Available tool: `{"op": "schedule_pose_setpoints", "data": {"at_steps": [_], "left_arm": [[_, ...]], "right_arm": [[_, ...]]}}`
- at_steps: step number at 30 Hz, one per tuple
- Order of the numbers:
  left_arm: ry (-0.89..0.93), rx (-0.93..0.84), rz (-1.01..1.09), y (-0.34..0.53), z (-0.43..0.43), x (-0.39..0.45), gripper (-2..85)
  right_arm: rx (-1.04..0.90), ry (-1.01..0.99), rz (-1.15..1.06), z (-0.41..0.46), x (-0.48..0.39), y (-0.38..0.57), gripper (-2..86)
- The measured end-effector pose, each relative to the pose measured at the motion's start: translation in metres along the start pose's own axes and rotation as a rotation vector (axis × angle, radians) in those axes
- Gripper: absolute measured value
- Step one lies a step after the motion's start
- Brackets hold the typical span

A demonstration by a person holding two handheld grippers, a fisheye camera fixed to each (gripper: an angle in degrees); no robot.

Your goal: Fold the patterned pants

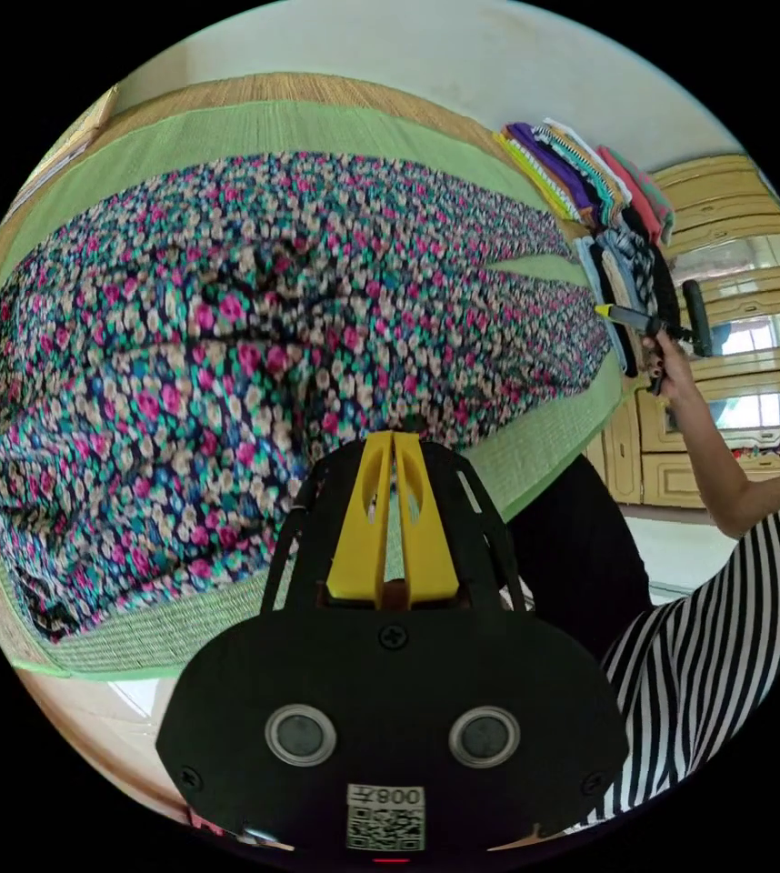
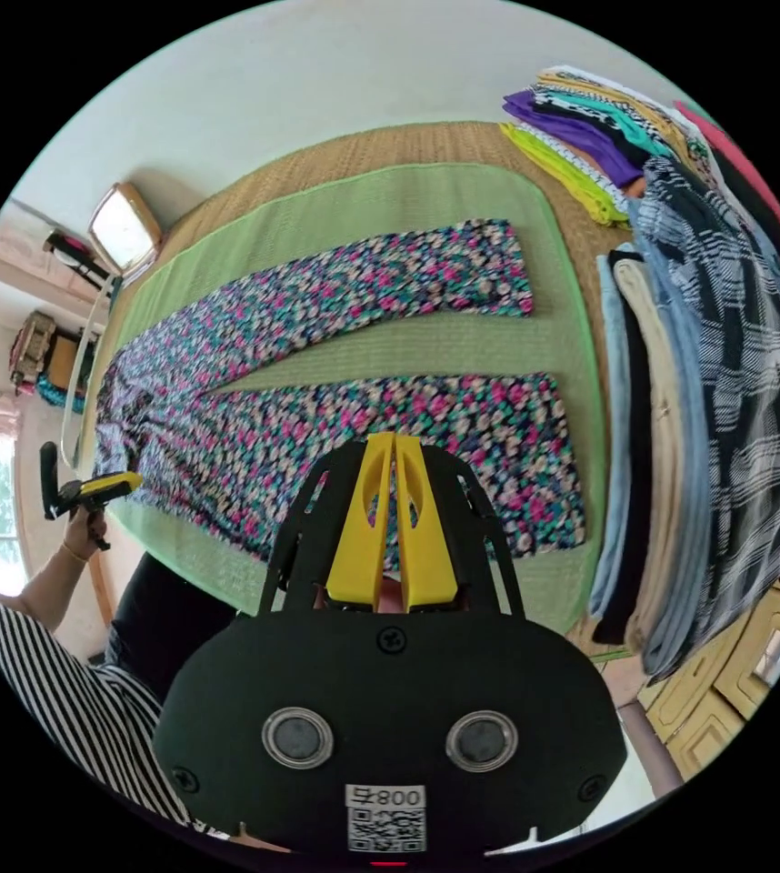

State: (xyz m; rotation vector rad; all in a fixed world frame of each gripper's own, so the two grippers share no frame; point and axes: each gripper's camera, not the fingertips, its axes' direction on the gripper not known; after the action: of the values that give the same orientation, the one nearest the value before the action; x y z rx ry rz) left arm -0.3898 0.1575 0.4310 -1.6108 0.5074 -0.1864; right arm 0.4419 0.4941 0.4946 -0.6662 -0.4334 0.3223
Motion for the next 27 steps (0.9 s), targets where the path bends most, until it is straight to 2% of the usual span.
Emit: {"op": "schedule_pose_setpoints", "data": {"at_steps": [2, 7, 10, 12, 15, 17, 20, 24, 27], "left_arm": [[0.024, -0.01, -0.009, 0.016, -0.007, -0.002, 0.0], [-0.035, -0.026, 0.001, 0.042, -0.027, -0.003, 0.0], [-0.001, 0.047, -0.023, 0.058, -0.047, -0.007, 0.0], [-0.011, 0.097, -0.063, 0.067, -0.061, -0.014, 0.1], [-0.079, 0.163, -0.18, 0.081, -0.084, -0.036, 0.1], [-0.128, 0.207, -0.287, 0.096, -0.1, -0.061, 0.1], [-0.185, 0.148, -0.356, 0.119, -0.107, -0.082, 0.1], [-0.101, 0.175, -0.377, 0.148, -0.122, -0.091, 0.1], [-0.092, 0.193, -0.376, 0.157, -0.138, -0.094, 0.1]], "right_arm": [[-0.104, 0.079, -0.03, 0.03, -0.009, 0.007, -0.3], [-0.074, 0.013, 0.048, 0.04, 0.007, 0.007, -0.2], [-0.057, 0.047, 0.035, 0.038, -0.003, 0.006, -0.1], [-0.018, -0.037, -0.007, 0.034, -0.021, 0.006, 0.0], [-0.032, -0.183, -0.187, 0.046, -0.084, 0.004, 0.0], [-0.114, -0.271, -0.368, 0.075, -0.141, 0.008, 0.0], [-0.254, -0.279, -0.492, 0.121, -0.185, 0.015, 0.0], [-0.269, -0.266, -0.527, 0.134, -0.192, 0.022, 0.0], [-0.318, -0.34, -0.51, 0.137, -0.187, 0.014, 0.1]]}}
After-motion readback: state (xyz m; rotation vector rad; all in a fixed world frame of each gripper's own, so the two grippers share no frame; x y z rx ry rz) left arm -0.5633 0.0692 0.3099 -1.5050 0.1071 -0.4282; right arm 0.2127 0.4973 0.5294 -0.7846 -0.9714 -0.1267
